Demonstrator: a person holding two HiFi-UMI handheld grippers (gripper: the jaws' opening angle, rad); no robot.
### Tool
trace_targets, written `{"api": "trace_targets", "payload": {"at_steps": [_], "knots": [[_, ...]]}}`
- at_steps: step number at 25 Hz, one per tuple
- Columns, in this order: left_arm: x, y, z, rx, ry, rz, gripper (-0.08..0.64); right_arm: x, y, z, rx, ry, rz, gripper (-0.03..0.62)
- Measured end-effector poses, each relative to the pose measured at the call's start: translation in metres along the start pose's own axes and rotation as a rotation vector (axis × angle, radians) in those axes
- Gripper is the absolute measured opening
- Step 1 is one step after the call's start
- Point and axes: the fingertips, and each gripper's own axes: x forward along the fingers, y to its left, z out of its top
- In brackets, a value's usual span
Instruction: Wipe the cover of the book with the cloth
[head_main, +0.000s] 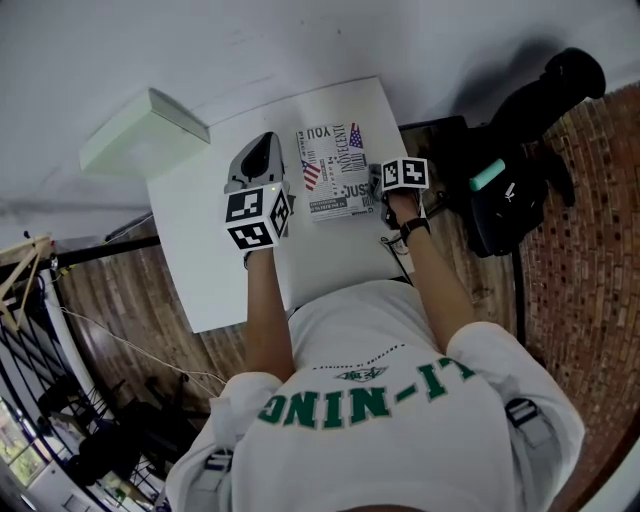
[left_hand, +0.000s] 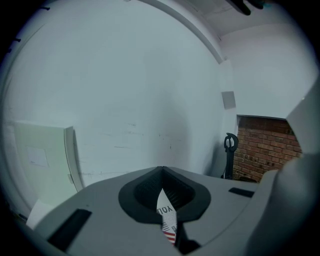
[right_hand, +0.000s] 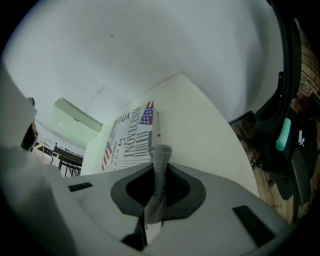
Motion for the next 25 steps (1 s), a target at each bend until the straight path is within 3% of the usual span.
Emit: {"api": "trace_targets", "payload": {"at_steps": [4,8,10,13,15,17,19,25], "knots": [[-0.004,-0.001,0.001,0.004,0.001,0.006,0.008,0.002,-0.008,-0.018,0.021,0.017,-0.021,0.032],[-0.01,0.01,0.001,-0.001,-0.001,0.034,0.008,-0.011,0.012,-0.001,-0.12,-0.04,-0.117,0.032],[-0.013,0.016,-0.001,-0.009,-0.001,0.048,0.008,-0.012,0.048,0.009,-0.179,-0.065,-0.051,0.032],[-0.014,0.022,-0.003,-0.02,0.0,0.058,0.008,0.005,0.128,0.001,-0.152,-0.03,0.196,0.032],[-0.014,0.021,-0.003,-0.02,-0.002,0.058,0.008,0.023,0.17,-0.015,-0.149,0.029,0.302,0.032],[-0.014,0.019,-0.002,-0.015,-0.003,0.055,0.008,0.044,0.192,-0.033,-0.187,0.09,0.322,0.032],[-0.013,0.016,0.001,-0.009,-0.004,0.051,0.008,0.06,0.193,-0.047,-0.224,0.128,0.284,0.032],[-0.014,0.015,0.001,-0.009,-0.002,0.044,0.008,0.049,0.144,-0.043,-0.185,0.092,0.22,0.032]]}}
